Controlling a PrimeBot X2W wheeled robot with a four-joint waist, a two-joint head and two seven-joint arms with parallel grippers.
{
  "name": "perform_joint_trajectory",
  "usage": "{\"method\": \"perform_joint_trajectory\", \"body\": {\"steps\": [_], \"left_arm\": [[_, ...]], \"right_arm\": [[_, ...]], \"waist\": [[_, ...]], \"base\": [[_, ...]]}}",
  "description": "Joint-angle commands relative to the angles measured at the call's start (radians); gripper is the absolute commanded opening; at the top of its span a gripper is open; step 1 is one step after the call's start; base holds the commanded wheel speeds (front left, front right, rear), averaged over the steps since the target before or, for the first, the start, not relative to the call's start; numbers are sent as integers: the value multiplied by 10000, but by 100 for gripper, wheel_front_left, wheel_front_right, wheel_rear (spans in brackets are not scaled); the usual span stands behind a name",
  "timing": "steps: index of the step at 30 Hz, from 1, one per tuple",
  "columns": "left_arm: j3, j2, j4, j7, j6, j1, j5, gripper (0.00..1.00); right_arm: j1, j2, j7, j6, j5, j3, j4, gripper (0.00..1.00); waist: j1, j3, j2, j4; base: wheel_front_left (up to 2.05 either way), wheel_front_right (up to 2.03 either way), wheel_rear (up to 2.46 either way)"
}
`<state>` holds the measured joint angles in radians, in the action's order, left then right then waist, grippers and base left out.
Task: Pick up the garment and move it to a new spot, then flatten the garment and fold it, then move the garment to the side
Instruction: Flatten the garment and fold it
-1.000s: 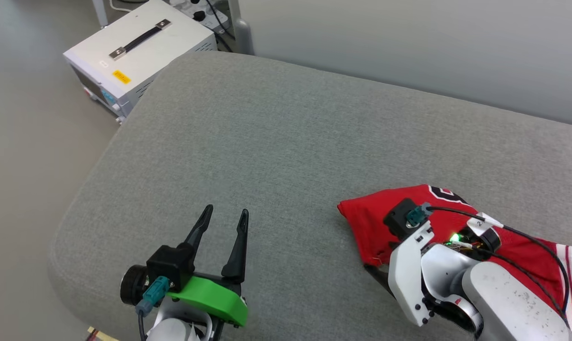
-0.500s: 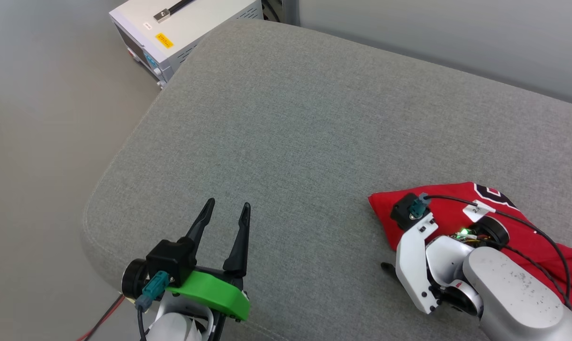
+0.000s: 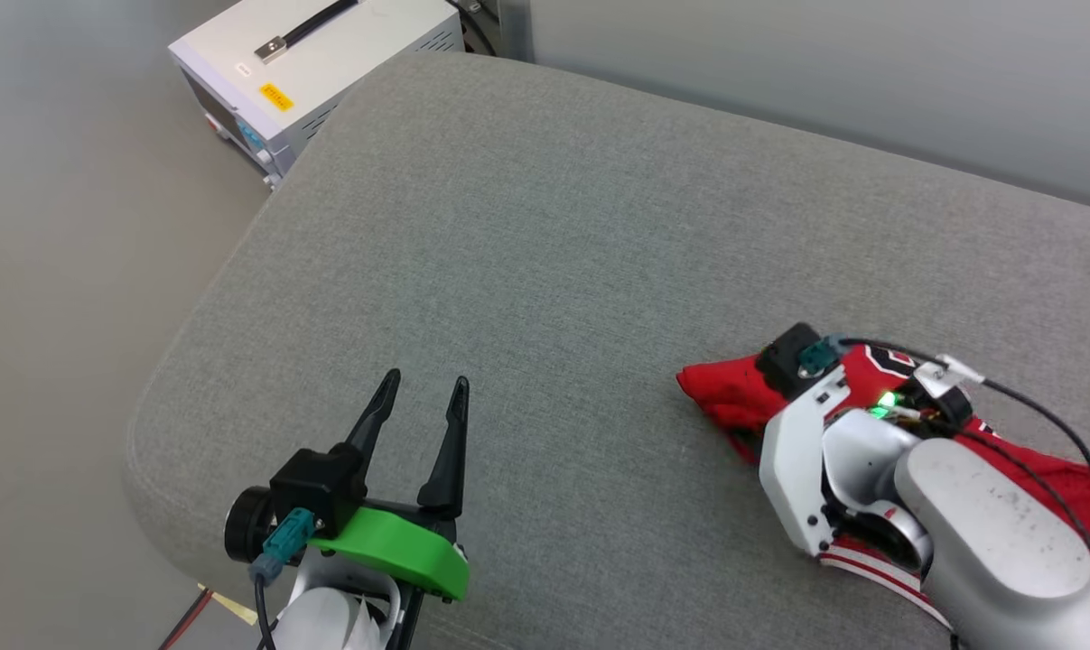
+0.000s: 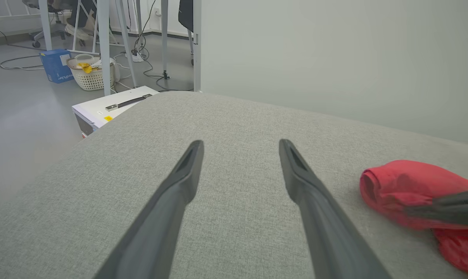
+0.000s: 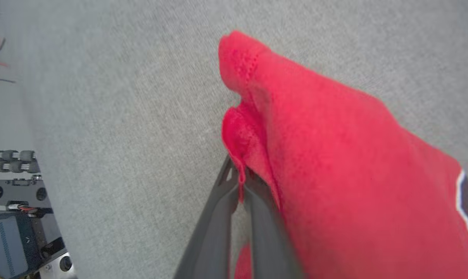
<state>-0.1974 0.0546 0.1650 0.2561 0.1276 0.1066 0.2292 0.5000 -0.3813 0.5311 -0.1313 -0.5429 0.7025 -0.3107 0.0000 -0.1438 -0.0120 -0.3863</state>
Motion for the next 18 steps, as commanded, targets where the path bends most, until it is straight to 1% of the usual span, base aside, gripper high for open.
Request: {"method": "perform_joint_trajectory", "body": {"steps": [1, 5, 7, 10, 13, 15, 18], "left_arm": [[54, -42, 24, 57, -17, -22, -73, 100], [144, -43, 4, 57, -9, -94, -158, 100], [168, -43, -26, 57, -4, -109, -189, 100], [152, -43, -83, 57, 3, -78, -199, 100], [102, -43, -144, 57, 8, 18, -175, 100], [31, -43, -161, 57, 12, 119, -150, 100], [-33, -43, -166, 57, 16, 257, -117, 100]], "right_arm": [[227, -102, -160, 6, -101, -318, 272, 0], [483, -405, -344, 6, -18, -1349, 987, 0], [659, -599, -325, 6, 72, -2089, 1261, 0], [964, -898, -269, 6, 389, -3150, 1236, 0], [1343, -987, -327, 6, 888, -4707, 351, 0], [1666, -1174, -574, 6, 1530, -5459, -419, 0], [2119, -1340, -914, 6, 2336, -6183, -1589, 0]], "waist": [[0, 288, 120, 308], [0, 471, 120, 592], [0, 490, 120, 715], [0, 400, 120, 837], [0, 172, 120, 900], [0, 3, 120, 878], [0, -247, 120, 828]], "base": [[0, 0, 0], [0, 0, 0], [0, 0, 0], [0, 0, 0], [0, 0, 0], [0, 0, 0], [0, 0, 0]]}}
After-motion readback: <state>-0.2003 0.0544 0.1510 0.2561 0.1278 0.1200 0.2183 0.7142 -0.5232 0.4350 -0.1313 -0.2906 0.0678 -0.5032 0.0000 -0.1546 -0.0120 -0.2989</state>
